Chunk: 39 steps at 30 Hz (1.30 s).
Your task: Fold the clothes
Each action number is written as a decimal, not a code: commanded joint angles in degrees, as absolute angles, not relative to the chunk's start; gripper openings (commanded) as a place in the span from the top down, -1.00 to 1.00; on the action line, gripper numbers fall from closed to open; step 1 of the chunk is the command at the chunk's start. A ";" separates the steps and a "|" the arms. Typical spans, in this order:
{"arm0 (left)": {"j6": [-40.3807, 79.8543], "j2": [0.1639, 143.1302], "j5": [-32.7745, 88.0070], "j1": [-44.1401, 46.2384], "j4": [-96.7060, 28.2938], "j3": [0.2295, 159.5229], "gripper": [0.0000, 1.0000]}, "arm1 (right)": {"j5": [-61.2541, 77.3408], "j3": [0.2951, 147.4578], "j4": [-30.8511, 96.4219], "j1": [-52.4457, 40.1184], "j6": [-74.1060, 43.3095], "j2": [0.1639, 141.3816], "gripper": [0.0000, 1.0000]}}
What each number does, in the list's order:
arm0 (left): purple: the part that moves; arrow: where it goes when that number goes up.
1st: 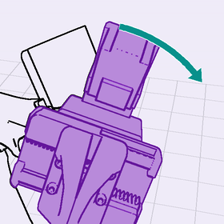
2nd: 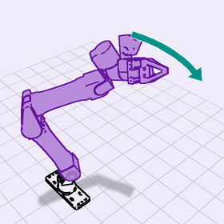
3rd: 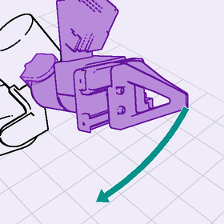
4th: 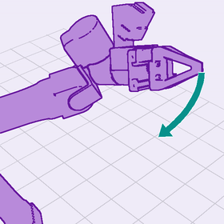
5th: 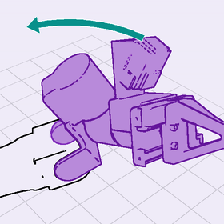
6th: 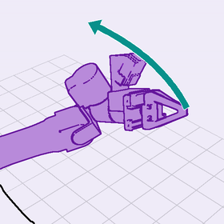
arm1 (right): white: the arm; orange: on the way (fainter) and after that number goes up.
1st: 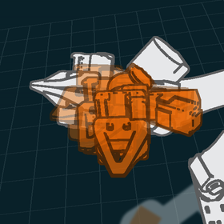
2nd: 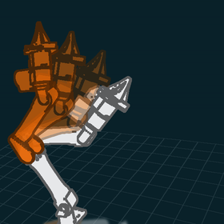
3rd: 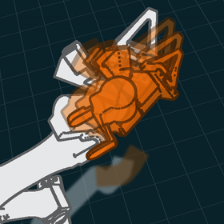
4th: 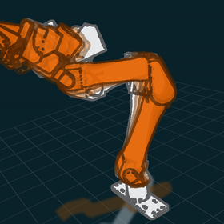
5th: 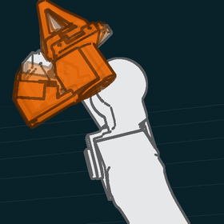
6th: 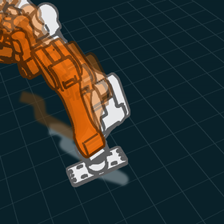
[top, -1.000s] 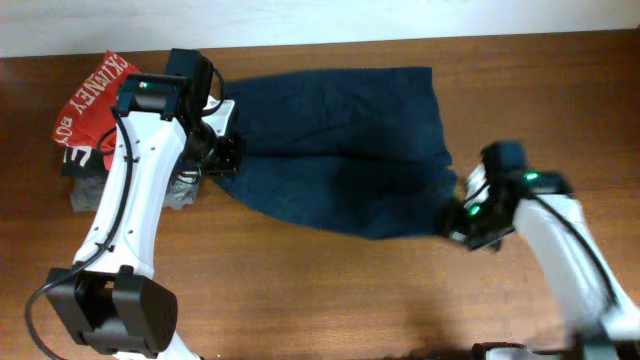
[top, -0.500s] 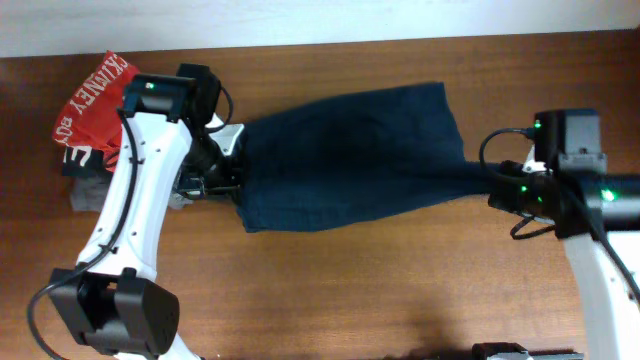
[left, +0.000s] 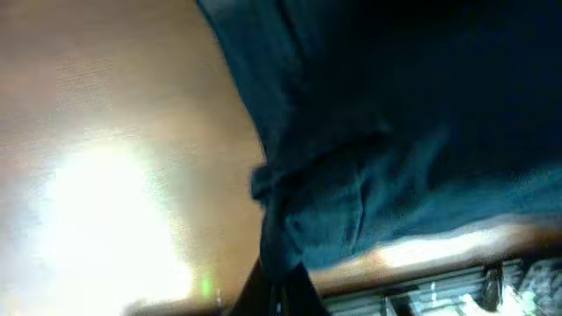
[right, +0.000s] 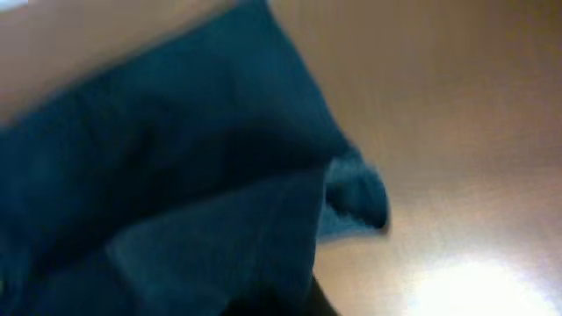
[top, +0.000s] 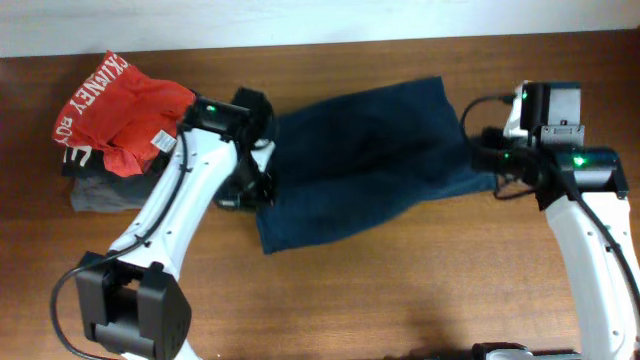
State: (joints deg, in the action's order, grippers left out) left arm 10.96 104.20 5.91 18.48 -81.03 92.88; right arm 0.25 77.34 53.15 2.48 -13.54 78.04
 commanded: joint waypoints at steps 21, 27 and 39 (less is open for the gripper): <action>18.68 118.63 -11.07 10.20 -37.82 92.62 0.99 | 20.99 77.52 6.63 2.79 -20.21 113.69 0.92; 26.13 120.73 -9.56 6.17 -29.82 92.60 0.99 | 19.27 77.52 6.79 4.36 -20.21 114.59 0.90; 26.13 123.35 -2.76 3.95 -21.67 92.60 0.99 | 17.06 77.52 8.64 7.27 -18.70 114.61 0.80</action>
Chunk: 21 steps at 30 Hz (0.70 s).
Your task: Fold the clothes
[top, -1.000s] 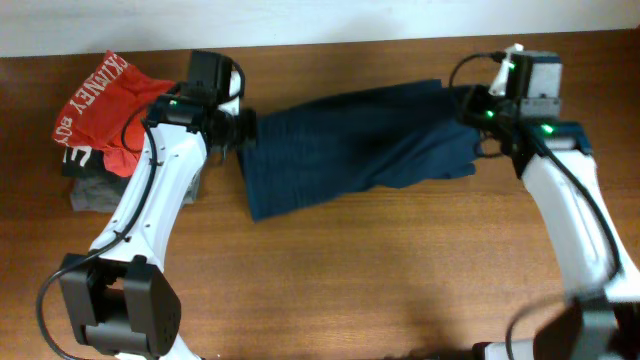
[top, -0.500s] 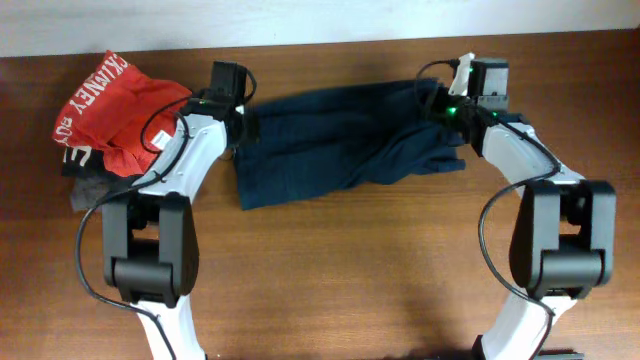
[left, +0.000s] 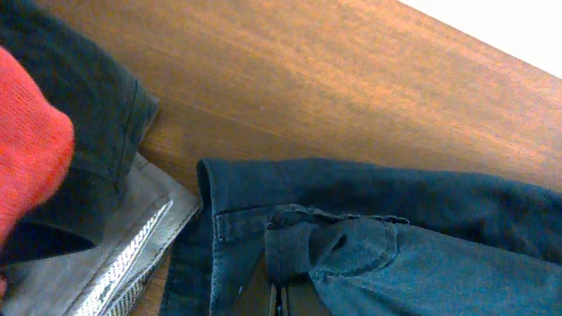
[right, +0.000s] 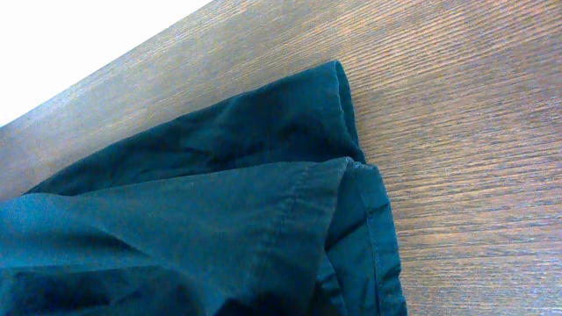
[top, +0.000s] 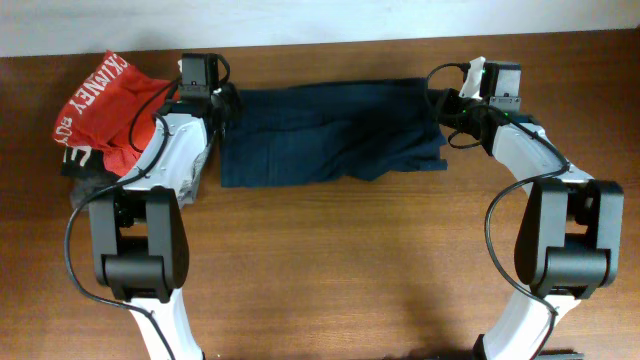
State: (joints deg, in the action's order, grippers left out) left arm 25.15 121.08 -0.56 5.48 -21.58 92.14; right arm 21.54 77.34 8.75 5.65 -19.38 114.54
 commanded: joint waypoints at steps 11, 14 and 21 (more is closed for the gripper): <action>26.13 125.14 -2.68 3.84 -20.38 92.62 0.93 | 31.11 77.62 19.64 9.02 -10.74 114.37 -0.47; 26.13 125.14 -2.28 3.84 -20.43 92.62 0.92 | 30.46 77.54 23.88 8.69 -10.70 114.41 -0.33; 26.13 125.14 -0.71 3.84 -20.75 92.62 0.92 | 28.99 76.20 27.99 7.18 -9.67 114.34 0.92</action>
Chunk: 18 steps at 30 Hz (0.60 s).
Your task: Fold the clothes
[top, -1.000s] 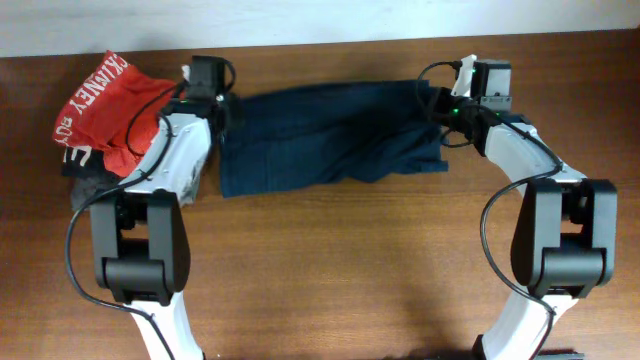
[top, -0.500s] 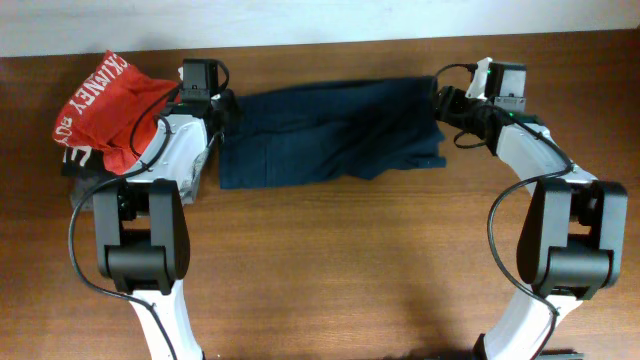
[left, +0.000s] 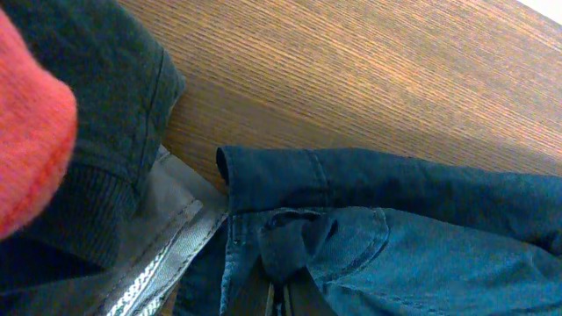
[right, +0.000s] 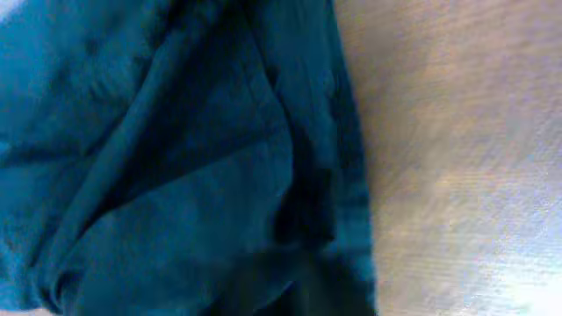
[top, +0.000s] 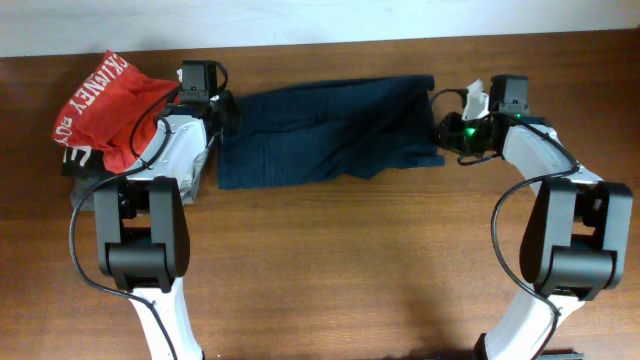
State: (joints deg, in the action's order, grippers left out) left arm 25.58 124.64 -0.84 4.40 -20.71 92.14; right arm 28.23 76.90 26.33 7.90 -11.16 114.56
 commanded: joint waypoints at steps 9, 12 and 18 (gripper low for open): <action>26.11 125.14 -0.82 3.57 -22.52 92.62 0.94 | 2.02 83.42 54.52 14.81 -9.82 104.33 0.92; 26.11 125.14 -0.80 3.57 -21.89 92.62 0.94 | 2.09 83.44 60.49 15.84 -9.85 102.43 0.92; 26.04 125.14 -0.01 3.57 -21.89 92.62 0.66 | 0.58 83.44 66.28 15.84 -9.67 102.37 0.21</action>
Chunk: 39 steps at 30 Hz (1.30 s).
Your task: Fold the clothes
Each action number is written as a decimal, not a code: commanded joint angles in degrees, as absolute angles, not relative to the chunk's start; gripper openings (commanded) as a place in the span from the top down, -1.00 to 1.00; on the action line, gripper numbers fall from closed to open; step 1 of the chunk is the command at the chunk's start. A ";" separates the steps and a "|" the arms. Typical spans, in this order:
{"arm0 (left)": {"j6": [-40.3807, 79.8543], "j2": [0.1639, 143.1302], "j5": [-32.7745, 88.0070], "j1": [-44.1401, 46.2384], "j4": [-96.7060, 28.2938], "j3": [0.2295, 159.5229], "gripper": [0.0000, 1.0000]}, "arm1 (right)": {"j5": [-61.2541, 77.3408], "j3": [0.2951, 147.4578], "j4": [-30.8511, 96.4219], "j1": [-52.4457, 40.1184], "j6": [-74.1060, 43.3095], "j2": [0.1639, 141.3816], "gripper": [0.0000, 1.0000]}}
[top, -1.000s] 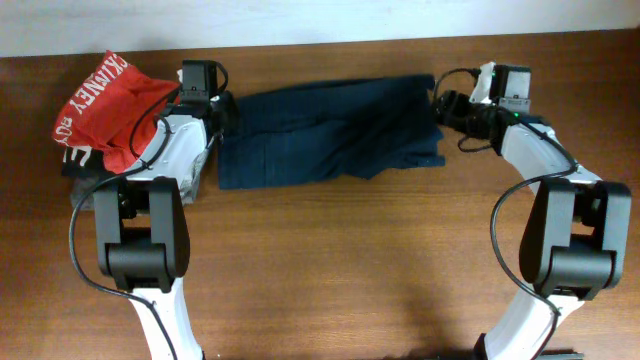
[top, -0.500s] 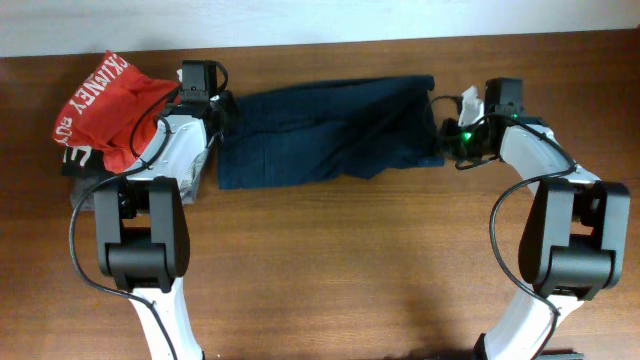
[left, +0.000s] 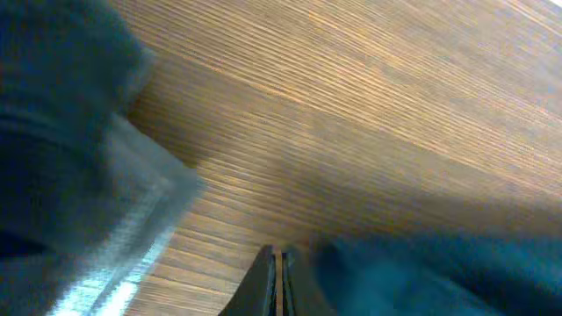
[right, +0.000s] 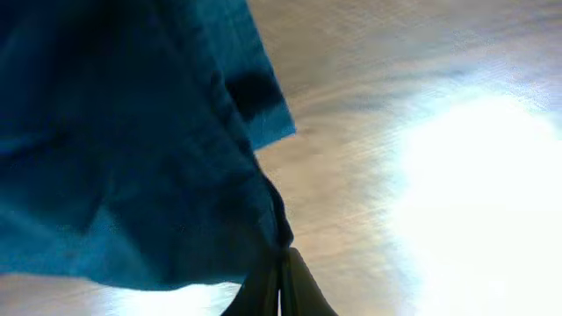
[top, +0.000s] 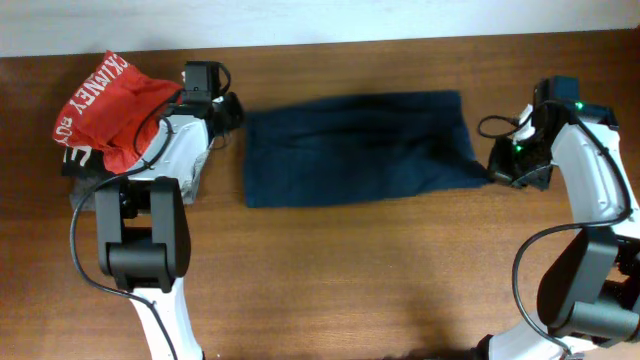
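Observation:
A dark blue garment (top: 360,150) lies folded into a wide rectangle in the middle of the table. My right gripper (top: 497,172) is shut on its right-hand edge; in the right wrist view the hem of the garment (right: 132,132) runs straight into the closed fingertips of that gripper (right: 283,253). At the left, my left gripper (top: 232,112) sits just off the garment's left edge. Its wrist view is blurred: the left gripper (left: 279,256) is shut over bare wood, with blue cloth (left: 421,272) lying beside it on the right, not between the fingers.
A heap of clothes sits at the table's left end: a red printed garment (top: 110,100) on top of grey cloth (top: 95,195), close behind the left gripper. Grey cloth (left: 105,211) fills the left of the left wrist view. A white wall borders the far edge.
The garment has shifted to the right and lies smoother and wider. My right gripper is further right and nearer the front, still holding the edge. The left gripper no longer has cloth between its fingers.
First the garment lay spread at a slant, with both grippers on its near corners. Then it was doubled over toward the back, each gripper holding an end near the far edge. They held on a moment later. Now the right alone holds it, shifted rightward.

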State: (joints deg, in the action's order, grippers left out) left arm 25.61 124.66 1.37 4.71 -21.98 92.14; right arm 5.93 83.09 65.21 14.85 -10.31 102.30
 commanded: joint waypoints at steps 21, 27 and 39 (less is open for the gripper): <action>9.63 125.47 24.21 9.89 -38.04 92.82 0.03 | 21.28 83.44 33.43 15.09 -5.50 111.90 -0.12; 9.10 125.67 16.45 12.93 -39.57 92.82 0.03 | 27.20 83.44 25.36 13.02 -6.70 119.96 -0.21; 9.08 125.69 11.18 13.61 -40.82 92.66 0.05 | 27.66 88.44 19.99 14.68 -7.90 118.65 0.92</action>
